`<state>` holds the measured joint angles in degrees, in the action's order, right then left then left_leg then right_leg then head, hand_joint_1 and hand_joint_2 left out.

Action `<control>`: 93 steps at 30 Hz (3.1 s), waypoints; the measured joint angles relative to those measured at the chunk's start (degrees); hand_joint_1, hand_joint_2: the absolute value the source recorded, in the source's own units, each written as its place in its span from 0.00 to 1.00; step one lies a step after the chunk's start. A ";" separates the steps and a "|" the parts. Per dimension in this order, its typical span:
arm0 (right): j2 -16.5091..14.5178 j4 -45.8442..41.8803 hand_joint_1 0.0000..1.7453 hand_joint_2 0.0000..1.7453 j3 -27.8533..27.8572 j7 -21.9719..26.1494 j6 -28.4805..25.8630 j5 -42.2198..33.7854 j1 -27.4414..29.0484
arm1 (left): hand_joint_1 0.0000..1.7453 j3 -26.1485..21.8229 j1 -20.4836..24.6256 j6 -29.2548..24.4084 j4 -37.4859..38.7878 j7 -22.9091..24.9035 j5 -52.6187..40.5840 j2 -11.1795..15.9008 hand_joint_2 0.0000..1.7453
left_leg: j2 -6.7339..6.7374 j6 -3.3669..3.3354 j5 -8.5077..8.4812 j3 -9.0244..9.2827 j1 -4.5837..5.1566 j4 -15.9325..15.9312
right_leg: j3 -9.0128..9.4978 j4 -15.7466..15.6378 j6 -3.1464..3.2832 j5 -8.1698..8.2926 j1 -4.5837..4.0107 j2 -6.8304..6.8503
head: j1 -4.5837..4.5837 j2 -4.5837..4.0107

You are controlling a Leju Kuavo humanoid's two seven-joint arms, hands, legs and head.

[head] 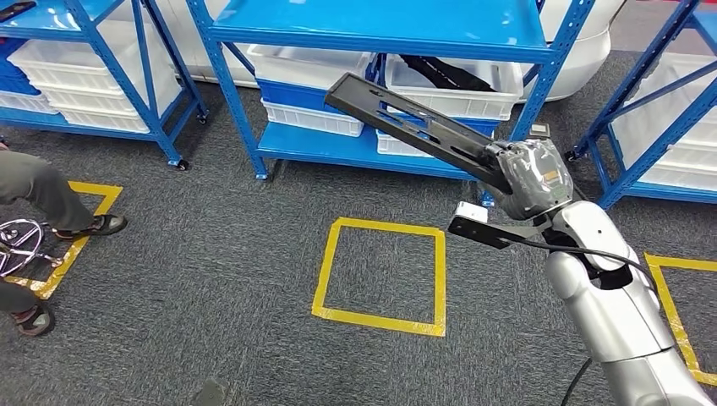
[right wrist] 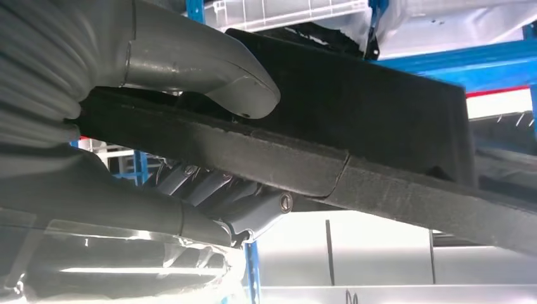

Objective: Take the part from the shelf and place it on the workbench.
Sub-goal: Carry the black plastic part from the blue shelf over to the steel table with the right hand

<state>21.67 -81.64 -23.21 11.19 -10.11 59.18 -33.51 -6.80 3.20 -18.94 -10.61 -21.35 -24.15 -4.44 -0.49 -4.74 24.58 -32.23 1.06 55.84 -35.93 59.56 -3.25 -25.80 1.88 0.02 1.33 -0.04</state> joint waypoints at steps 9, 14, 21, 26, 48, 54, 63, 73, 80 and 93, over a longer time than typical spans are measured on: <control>0.81 -0.53 0.96 1.00 2.03 -0.54 -0.39 -0.09 1.47 | 0.00 -0.06 0.83 0.75 -0.05 0.48 -1.22 -0.53 1.00 | 0.47 1.81 -3.66 -6.60 -0.84 2.34 | 4.30 3.87 -2.50 -4.06 0.01 -0.04 | -0.28 0.00; 0.74 -1.07 0.96 1.00 2.64 -0.59 -0.68 0.00 1.76 | 0.00 -0.07 0.94 0.78 -0.10 0.42 -1.41 -0.28 1.00 | 0.22 2.64 -5.77 -8.59 -0.57 3.41 | 4.83 0.69 0.31 -3.70 -0.30 -0.20 | -0.05 0.00; 0.28 -2.00 0.96 1.00 3.43 -0.93 -0.80 0.99 2.12 | 0.00 -0.04 1.49 0.80 -0.11 0.42 -2.21 -0.05 1.00 | 0.19 4.45 7.20 -10.31 -1.67 19.27 | -1.87 0.85 2.87 2.06 -0.19 0.23 | 0.43 0.00; 0.20 -3.57 0.96 1.00 4.94 -1.03 -0.80 0.68 2.29 | 0.00 -0.04 2.84 0.73 -0.43 0.40 -2.63 0.18 1.00 | 0.00 3.41 6.60 2.29 -1.34 6.01 | -5.10 0.43 1.54 6.00 -0.14 0.30 | 0.28 0.00; -0.56 -6.60 0.96 1.00 7.78 -1.55 -2.31 5.63 4.97 | 0.00 -0.11 3.03 1.28 -0.58 0.07 -3.91 0.37 1.00 | 0.22 4.45 -1.19 -12.41 -0.94 8.21 | 8.03 -2.19 3.72 -4.77 -0.07 1.32 | 0.45 0.00; -1.03 -6.81 0.96 1.00 7.68 -1.57 -2.22 6.10 5.26 | 0.00 -0.11 2.83 1.28 -0.60 0.15 -4.01 0.34 1.00 | 1.49 6.60 0.84 -8.10 -2.86 10.85 | 6.07 -1.99 3.07 -3.04 0.19 3.57 | 0.54 0.00; -0.67 -7.31 0.96 1.00 7.87 -1.57 -2.22 6.24 5.06 | 0.00 -0.12 3.20 1.27 -0.61 0.33 -4.67 0.22 1.00 | 1.19 2.19 -1.71 -3.14 -1.63 0.57 | 2.70 3.93 1.11 -6.20 -0.32 2.22 | -0.03 0.00; -0.27 -7.40 0.96 1.00 8.11 -1.56 -2.13 6.93 5.84 | 0.00 -0.13 3.32 1.42 -0.61 0.42 -5.14 0.04 1.00 | -4.64 2.75 -3.30 -5.31 -0.69 1.60 | 5.30 -1.79 1.04 -2.98 -0.86 -2.42 | -0.16 0.00; -0.24 -7.61 0.96 1.00 8.20 -1.59 -2.04 7.28 6.22 | 0.00 -0.10 3.11 1.72 -0.61 0.53 -5.59 0.21 1.00 | -0.40 5.11 3.91 -11.75 -1.35 14.93 | 4.91 -1.93 3.26 -1.79 -0.31 1.16 | 0.38 0.00; -1.30 -7.71 0.96 1.00 7.45 -1.36 -2.18 10.45 6.74 | 0.00 -0.12 3.72 2.24 -0.62 1.05 -6.08 0.63 1.00 | 1.29 2.27 -1.68 -3.67 -1.20 1.10 | 3.15 1.78 1.12 -4.46 -1.03 3.39 | -0.15 0.00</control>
<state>20.37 -89.34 -15.75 9.83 -12.28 69.63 -26.77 -6.92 6.92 -16.70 -11.23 -20.31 -30.22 -3.81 0.80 -2.47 22.90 -35.91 -0.15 56.93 -32.79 61.34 -2.13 -30.26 0.85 3.42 1.18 -0.04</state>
